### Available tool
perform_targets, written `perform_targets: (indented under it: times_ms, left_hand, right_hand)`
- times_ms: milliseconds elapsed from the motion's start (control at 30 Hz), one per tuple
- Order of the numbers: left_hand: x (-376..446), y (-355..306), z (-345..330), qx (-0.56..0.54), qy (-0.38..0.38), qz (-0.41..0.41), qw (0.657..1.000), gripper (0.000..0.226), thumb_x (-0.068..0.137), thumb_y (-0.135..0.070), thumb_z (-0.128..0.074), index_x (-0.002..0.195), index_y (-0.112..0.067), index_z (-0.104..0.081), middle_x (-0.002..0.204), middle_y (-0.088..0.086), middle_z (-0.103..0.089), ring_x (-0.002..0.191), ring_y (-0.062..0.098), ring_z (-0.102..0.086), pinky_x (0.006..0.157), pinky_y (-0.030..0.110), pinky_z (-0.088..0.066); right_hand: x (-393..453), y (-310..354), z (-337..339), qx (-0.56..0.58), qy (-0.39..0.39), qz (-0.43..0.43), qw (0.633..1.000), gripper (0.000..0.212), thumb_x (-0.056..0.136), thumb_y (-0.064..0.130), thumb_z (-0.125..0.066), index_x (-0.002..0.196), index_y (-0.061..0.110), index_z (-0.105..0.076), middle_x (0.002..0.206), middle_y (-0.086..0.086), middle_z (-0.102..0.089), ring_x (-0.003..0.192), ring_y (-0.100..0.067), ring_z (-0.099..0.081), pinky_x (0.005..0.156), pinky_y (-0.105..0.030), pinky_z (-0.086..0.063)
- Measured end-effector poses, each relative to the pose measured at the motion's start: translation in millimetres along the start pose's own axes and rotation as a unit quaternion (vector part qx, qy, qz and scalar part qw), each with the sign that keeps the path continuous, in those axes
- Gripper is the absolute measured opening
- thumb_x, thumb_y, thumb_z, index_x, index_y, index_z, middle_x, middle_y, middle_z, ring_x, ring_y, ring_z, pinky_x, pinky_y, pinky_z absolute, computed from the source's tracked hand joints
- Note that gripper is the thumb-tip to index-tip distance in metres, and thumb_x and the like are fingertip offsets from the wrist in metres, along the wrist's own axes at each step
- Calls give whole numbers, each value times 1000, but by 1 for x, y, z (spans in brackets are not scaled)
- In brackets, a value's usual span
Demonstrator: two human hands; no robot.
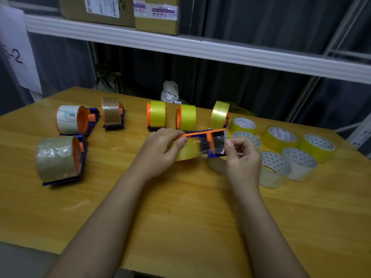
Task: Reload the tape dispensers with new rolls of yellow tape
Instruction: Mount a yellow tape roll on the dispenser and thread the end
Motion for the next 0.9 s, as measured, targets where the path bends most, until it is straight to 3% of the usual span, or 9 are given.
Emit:
perform_targets:
  times_ms: [200, 367, 567, 667, 900]
  left_hand:
    - [1, 1, -3, 12, -24, 4, 1000, 42, 94, -41, -34, 113, -15, -62, 104, -7, -60, 97, 4, -47, 86, 29, -37]
    - [3, 1, -4, 23, -51, 6, 998, 45, 94, -47, -32, 105, -16, -63, 96, -8, -59, 92, 9, -51, 80, 30, -39]
    - [4, 4, -4, -2, -58, -5, 998, 42, 95, -44, -34, 106, -16, -63, 95, -12, -58, 91, 6, -51, 77, 31, -40]
    - [2, 5, -3, -3, -62, -18, 998, 48, 94, -46, -31, 108, -15, -64, 97, -12, -58, 92, 6, -52, 81, 33, -43]
    - [0, 2, 0, 4, -58, -45, 997, 47, 96, -41, -31, 108, -12, -65, 94, -1, -65, 87, 10, -55, 75, 31, -43]
  right_hand:
    - [0, 6, 2, 20, 12, 12, 1000, 21, 91, 7, -62, 77, 22, -62, 74, 8, -61, 68, -2, -52, 61, -13, -43]
    - [2, 4, 1, 18, 2, -1, 1000, 20, 89, 9, -64, 74, 22, -64, 73, 1, -62, 67, -7, -53, 60, -15, -43]
    - [5, 0, 0, 26, -2, -42, 999, 14, 89, 10, -63, 76, 13, -65, 68, 7, -60, 59, 3, -52, 56, -10, -42]
    - [4, 3, 1, 37, 1, -36, 999, 17, 90, 11, -63, 74, 18, -64, 69, 7, -61, 61, 1, -51, 56, -12, -42]
    - [7, 5, 5, 35, 8, -26, 999, 19, 90, 14, -64, 76, 27, -65, 73, 12, -64, 66, 5, -56, 60, -10, -45]
Point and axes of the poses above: each hand's wrist, its own x-axis towards the middle knuckle, its own z-axis out of the back of the hand, y = z × x, the point moved 3 cm from there along x, towards the middle knuckle
